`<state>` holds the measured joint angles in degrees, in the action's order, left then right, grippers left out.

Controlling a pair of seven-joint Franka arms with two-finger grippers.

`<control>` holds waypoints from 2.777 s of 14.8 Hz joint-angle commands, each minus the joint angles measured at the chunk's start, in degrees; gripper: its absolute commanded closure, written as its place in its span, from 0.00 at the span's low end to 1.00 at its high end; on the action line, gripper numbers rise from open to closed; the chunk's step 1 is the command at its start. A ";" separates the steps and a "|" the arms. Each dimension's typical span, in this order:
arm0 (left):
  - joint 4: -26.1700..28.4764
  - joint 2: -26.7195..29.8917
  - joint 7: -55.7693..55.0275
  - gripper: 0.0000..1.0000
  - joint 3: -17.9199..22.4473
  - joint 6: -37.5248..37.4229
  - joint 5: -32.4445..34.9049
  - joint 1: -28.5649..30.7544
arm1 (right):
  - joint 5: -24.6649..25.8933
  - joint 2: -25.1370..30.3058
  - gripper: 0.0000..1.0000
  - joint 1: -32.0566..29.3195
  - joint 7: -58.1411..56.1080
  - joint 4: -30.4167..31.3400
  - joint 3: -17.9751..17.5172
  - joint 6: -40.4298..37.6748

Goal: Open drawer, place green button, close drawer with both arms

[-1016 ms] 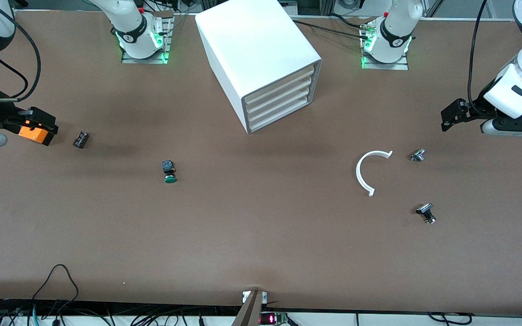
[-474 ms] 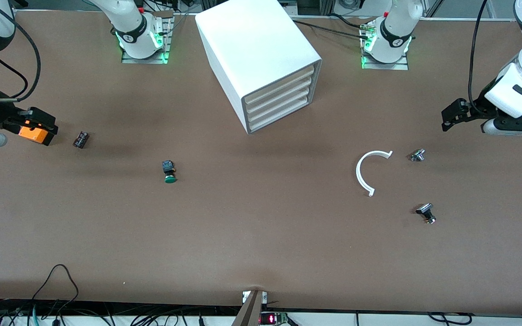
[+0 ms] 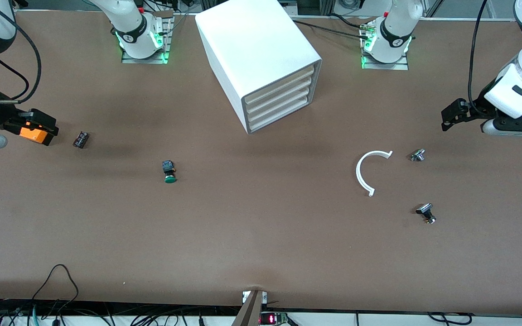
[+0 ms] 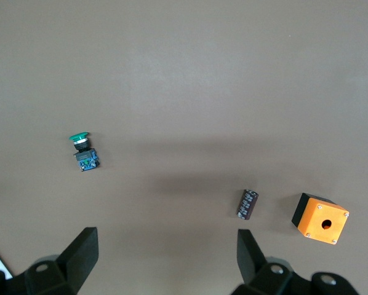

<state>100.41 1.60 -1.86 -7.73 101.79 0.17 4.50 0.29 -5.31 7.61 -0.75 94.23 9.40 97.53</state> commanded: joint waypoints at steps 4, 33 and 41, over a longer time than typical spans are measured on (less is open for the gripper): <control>-6.72 -4.59 -0.86 0.00 -0.36 -4.76 1.94 0.07 | -0.20 -5.41 0.00 0.65 -0.21 -1.58 -0.70 1.70; 25.79 -33.68 45.62 0.03 -14.85 15.90 -72.05 -5.81 | -6.79 -23.00 0.00 10.76 -4.34 16.85 -6.23 40.43; 27.29 -33.86 45.81 0.54 -18.20 16.86 -73.21 -7.57 | -6.44 -25.28 0.00 11.90 -7.42 21.00 -7.12 47.84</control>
<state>126.54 -32.83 42.15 -25.27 117.90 -71.30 -2.65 -5.67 -30.48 19.31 -7.00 114.66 2.27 144.40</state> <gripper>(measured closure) 0.480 0.000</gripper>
